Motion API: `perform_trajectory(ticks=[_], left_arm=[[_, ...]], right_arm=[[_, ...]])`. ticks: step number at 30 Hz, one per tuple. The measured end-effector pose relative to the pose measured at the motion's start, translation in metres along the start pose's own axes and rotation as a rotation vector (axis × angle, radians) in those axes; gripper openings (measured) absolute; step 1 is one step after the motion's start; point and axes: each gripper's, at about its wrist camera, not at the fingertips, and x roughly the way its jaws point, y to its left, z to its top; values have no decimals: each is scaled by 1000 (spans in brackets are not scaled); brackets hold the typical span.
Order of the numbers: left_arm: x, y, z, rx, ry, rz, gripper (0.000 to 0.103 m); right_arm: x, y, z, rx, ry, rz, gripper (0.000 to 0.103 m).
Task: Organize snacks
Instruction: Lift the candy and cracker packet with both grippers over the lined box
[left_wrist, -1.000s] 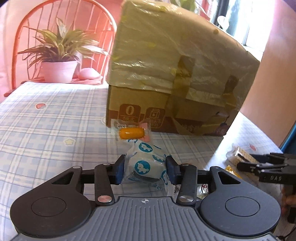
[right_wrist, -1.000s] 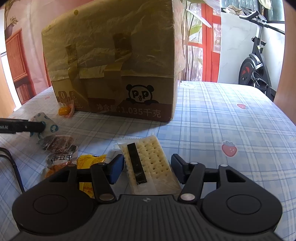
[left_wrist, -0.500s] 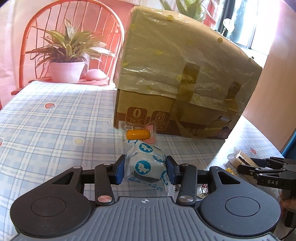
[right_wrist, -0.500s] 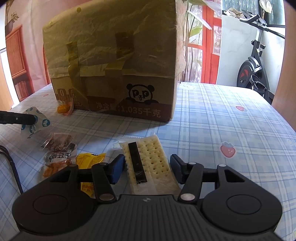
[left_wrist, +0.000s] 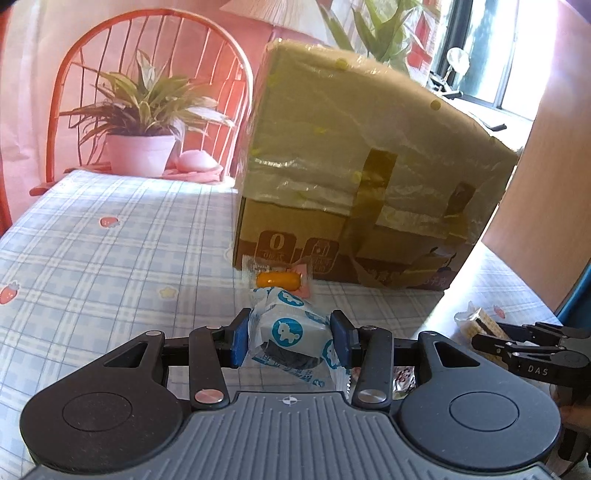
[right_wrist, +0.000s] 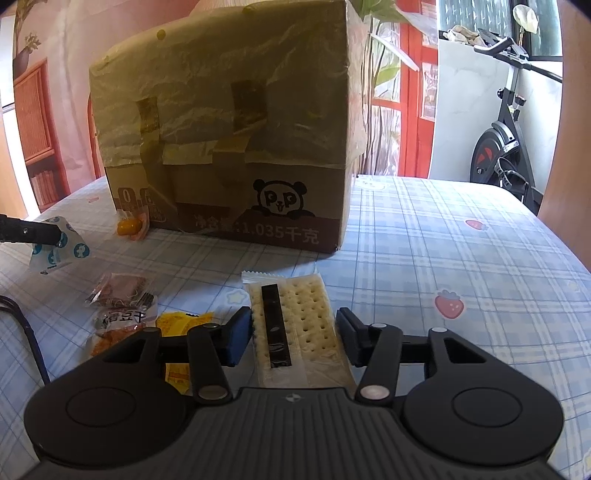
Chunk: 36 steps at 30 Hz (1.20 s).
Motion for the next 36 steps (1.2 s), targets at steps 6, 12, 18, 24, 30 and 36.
perform_trajectory(ticks=[6,12,18,24,30,36], left_arm=[[-13,-6,14,21,-51,-5,48],[-36,-14,40,51,-138,-26,48],[-58,-29,74,94,-233,-61,48],[-68,-47,113,115,-301,-102,48],[-53,-61,165,112,-304,-140,48],[-7,-69,211,130,-263,-145,48]], right_arm=[[-10,-3,4,-5,-23,19,53],[-32,-3,29,-3,-103,47,53],[-64,5,76,-41,-243,93,53],[-88,12,125,-92,-344,138,53],[-81,10,173,-95,-369,154,53],[-40,8,226,-62,-277,137,53]])
